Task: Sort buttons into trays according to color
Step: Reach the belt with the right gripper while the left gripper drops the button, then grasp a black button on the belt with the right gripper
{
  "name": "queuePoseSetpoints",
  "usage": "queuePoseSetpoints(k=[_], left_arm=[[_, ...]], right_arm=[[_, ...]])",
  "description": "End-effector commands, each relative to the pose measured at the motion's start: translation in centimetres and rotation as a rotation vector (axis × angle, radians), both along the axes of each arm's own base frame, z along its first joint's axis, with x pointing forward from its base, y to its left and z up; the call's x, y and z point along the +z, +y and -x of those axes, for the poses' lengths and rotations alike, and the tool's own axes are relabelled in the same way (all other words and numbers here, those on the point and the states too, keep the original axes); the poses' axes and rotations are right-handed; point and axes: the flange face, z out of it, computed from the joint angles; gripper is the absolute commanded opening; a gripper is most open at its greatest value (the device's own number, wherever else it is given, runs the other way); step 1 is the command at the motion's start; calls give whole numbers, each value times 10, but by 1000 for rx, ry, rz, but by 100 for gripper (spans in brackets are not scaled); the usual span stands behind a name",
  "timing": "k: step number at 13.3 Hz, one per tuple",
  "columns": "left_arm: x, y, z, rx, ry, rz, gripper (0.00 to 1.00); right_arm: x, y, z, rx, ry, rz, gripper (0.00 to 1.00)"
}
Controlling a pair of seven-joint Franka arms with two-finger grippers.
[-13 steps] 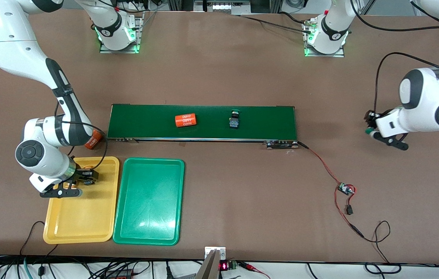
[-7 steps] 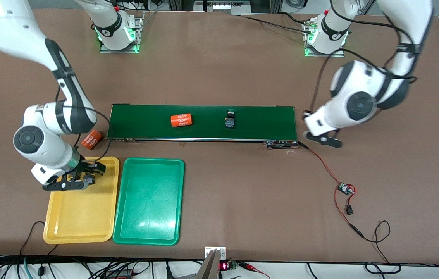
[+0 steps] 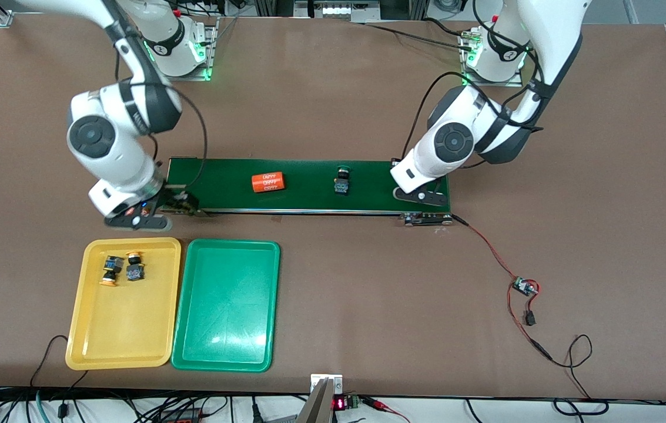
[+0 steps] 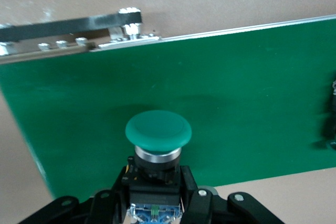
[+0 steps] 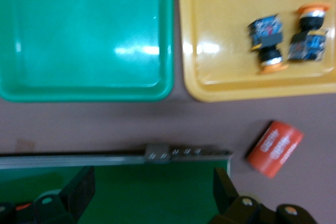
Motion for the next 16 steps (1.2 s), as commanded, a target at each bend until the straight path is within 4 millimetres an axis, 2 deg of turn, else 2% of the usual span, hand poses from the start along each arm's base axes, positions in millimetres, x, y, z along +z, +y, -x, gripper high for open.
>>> queuePoseSetpoints(k=[1, 2, 3, 5, 7, 8, 9, 10, 12, 13, 14, 16], left_arm=[[-1, 6, -8, 57, 1, 11, 39], [3, 9, -10, 66, -6, 10, 75], [11, 11, -12, 67, -18, 9, 100], [41, 20, -20, 77, -70, 6, 100], [82, 53, -31, 113, -111, -40, 100], [106, 73, -38, 147, -142, -53, 100], [135, 105, -45, 200, -168, -74, 100], [154, 132, -52, 212, -180, -86, 100], [186, 183, -62, 107, -168, -82, 100], [202, 200, -66, 55, -150, -78, 100], [223, 223, -71, 29, -136, -99, 100], [263, 253, -73, 10, -109, -149, 100]], right_arm=[[10, 31, 44, -46, -8, 1, 100], [11, 45, 52, -43, -12, -1, 100], [11, 59, 59, -42, -17, -7, 100], [15, 94, 71, -20, -51, -43, 100], [14, 109, 78, -5, -51, -59, 100], [14, 114, 80, -7, -44, -73, 100], [11, 126, 86, -4, -27, -92, 100], [8, 133, 87, -6, -23, -118, 100], [2, 147, 90, -13, -29, -147, 100], [0, 159, 96, -46, -26, -159, 100], [-1, 167, 99, -67, -26, -163, 100], [-7, 178, 104, -53, -14, -162, 100]])
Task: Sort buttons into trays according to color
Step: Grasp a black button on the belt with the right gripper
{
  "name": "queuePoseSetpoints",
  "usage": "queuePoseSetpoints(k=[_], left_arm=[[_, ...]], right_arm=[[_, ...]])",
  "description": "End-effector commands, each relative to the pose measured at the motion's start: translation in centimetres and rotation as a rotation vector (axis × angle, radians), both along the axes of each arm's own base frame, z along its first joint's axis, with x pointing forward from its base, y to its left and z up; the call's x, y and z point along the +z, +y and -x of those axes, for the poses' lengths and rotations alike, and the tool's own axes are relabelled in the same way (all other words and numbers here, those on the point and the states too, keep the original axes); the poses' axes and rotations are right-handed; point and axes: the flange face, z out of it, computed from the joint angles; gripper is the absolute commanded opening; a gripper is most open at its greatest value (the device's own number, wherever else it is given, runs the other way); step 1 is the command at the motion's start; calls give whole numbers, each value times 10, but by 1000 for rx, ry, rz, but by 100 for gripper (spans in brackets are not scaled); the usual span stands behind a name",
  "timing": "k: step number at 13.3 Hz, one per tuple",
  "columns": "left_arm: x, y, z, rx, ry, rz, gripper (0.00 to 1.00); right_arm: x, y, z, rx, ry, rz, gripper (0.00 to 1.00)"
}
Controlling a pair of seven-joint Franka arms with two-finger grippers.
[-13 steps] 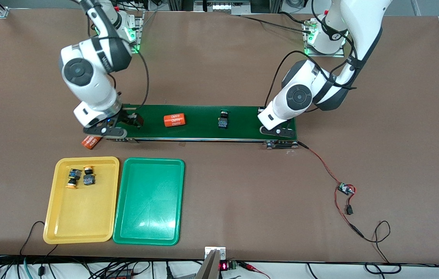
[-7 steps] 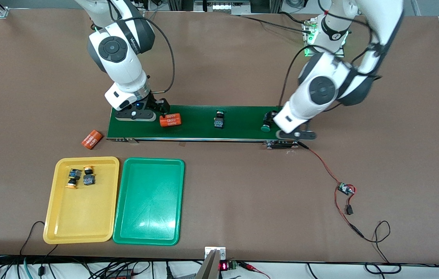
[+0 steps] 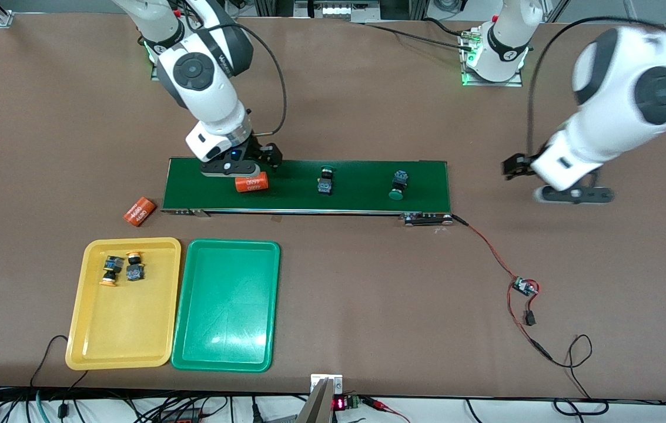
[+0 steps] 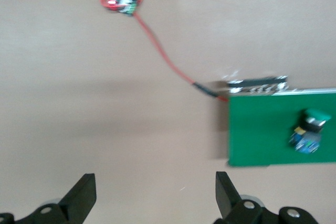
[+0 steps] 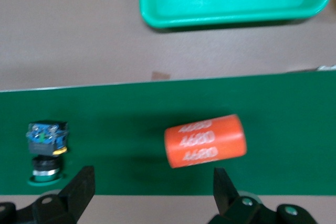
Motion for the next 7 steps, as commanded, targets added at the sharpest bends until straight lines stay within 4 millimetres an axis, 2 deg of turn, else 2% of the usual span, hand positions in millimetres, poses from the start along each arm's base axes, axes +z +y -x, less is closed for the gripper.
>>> queuePoseSetpoints(k=[1, 3, 4, 5, 6, 7], left_arm=[[57, 23, -4, -31, 29, -37, 100], [110, 26, 3, -18, 30, -30, 100], [120, 30, 3, -17, 16, -35, 100], [119, 37, 0, -40, 8, -28, 100], [118, 31, -3, -75, -17, -30, 100], [115, 37, -1, -70, -28, -21, 100]], right_arm=[[-7, 16, 4, -4, 11, -13, 100], [-13, 22, 6, 7, 28, -10, 100], [-14, 23, 7, 7, 31, -9, 100], [-14, 24, 8, -2, 36, -5, 100], [-15, 26, 11, -12, 44, 3, 100], [-17, 29, 14, -11, 41, 19, 100]])
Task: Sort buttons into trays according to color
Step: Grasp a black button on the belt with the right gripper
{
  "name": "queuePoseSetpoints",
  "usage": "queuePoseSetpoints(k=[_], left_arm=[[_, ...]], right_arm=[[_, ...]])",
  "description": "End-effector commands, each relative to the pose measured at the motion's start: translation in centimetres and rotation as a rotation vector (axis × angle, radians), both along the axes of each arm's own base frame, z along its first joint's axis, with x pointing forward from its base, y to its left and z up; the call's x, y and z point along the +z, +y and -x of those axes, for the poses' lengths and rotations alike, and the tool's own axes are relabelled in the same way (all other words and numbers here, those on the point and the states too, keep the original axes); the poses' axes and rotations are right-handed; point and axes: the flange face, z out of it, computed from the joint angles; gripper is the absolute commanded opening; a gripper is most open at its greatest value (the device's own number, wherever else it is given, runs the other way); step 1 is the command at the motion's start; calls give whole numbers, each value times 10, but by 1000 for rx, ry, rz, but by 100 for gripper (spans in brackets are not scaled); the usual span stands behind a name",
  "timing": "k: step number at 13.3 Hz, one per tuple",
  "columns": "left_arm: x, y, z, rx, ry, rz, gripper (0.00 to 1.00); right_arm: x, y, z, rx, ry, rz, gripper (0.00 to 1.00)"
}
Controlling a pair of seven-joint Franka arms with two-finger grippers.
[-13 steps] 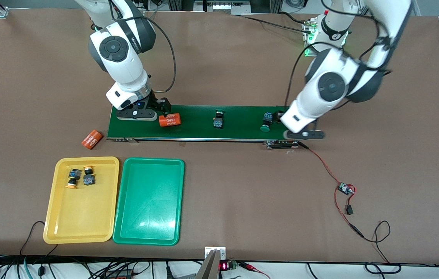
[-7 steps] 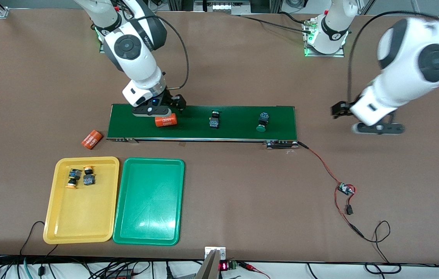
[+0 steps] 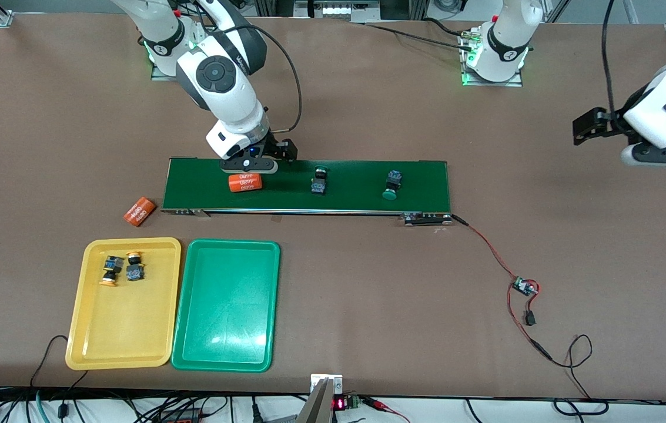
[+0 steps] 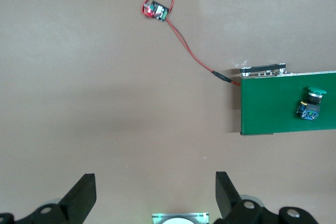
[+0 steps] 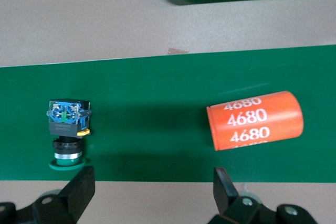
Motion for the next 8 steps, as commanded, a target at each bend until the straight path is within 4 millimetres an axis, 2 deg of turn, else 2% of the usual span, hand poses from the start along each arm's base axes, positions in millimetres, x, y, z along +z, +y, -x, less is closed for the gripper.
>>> queuePoseSetpoints(k=[1, 3, 8], left_arm=[[8, 23, -2, -2, -73, 14, 100], [7, 29, -1, 13, -86, 16, 100], [12, 16, 0, 2, -89, 4, 100]], right_arm=[[-3, 9, 3, -32, 2, 29, 100], [-7, 12, 2, -40, -1, 39, 100], [-10, 14, -6, -43, -10, 45, 100]])
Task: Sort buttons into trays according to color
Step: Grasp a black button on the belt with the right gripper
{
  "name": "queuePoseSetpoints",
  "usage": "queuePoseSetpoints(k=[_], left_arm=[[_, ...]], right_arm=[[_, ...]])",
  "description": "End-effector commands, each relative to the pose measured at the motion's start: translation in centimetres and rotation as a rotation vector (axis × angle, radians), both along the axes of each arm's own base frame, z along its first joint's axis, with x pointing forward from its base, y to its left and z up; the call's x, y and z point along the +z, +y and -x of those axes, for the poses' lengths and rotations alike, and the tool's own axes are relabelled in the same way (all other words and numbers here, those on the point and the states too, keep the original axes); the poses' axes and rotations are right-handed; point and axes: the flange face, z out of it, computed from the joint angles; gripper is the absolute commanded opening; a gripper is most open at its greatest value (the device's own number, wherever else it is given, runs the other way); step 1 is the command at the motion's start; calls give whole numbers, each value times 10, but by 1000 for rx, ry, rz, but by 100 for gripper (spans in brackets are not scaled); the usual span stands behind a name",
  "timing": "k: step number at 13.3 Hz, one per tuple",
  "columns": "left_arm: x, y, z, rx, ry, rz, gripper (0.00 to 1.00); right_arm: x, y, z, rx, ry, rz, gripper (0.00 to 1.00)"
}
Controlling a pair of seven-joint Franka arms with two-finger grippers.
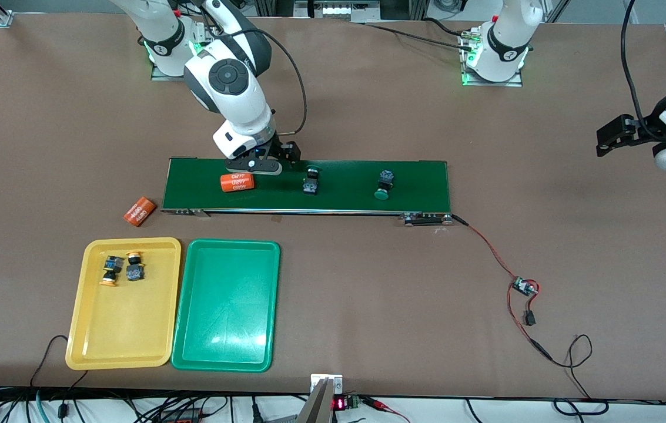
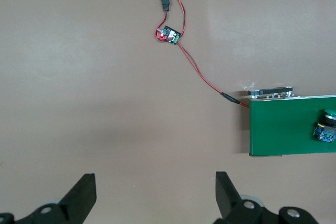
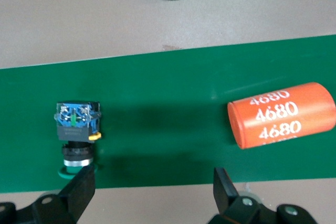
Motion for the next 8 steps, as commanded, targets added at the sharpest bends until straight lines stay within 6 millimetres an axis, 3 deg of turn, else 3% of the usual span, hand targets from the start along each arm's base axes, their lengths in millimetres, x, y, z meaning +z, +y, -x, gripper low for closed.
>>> queuePoseSetpoints(k=[1, 5, 8], left_arm=[[7, -12, 10, -24, -8, -1, 100], [16, -17, 10, -25, -19, 0, 100], [15, -14, 7, -6, -28, 0, 100]], right_arm=[[3, 7, -8, -11, -9, 4, 100], [7, 6, -22, -27, -22, -5, 100], [-4, 6, -32, -36, -18, 9, 100]])
